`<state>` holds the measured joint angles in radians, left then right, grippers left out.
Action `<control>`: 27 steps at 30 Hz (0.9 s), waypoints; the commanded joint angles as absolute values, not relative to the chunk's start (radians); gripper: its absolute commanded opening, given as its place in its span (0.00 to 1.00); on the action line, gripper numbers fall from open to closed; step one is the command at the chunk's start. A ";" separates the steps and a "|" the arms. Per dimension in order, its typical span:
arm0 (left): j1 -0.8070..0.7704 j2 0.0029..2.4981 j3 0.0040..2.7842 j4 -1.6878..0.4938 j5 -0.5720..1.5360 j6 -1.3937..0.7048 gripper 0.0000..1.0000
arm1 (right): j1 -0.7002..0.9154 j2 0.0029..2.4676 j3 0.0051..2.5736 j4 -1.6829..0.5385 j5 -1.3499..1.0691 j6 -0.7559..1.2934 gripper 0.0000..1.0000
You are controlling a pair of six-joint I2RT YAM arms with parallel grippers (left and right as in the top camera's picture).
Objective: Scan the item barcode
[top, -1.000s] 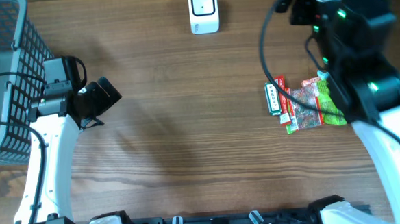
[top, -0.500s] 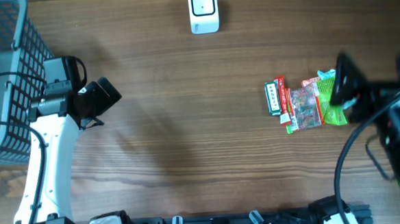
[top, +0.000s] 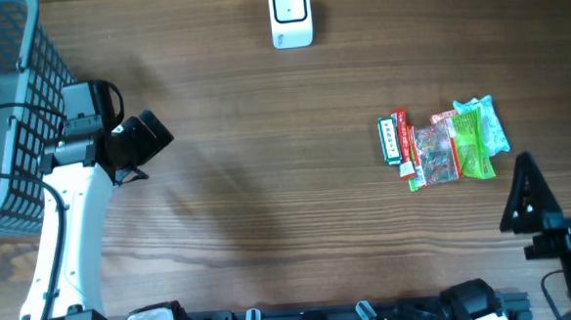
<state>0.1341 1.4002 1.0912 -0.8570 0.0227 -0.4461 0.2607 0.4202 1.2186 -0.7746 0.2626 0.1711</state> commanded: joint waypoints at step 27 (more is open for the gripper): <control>0.139 1.397 1.099 -0.856 0.009 -0.437 1.00 | 0.050 0.003 0.004 0.257 -0.113 0.205 1.00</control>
<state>0.1341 1.4006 1.0912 -0.8570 0.0227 -0.4461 0.0551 0.0189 0.0257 0.3161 -0.0902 0.1696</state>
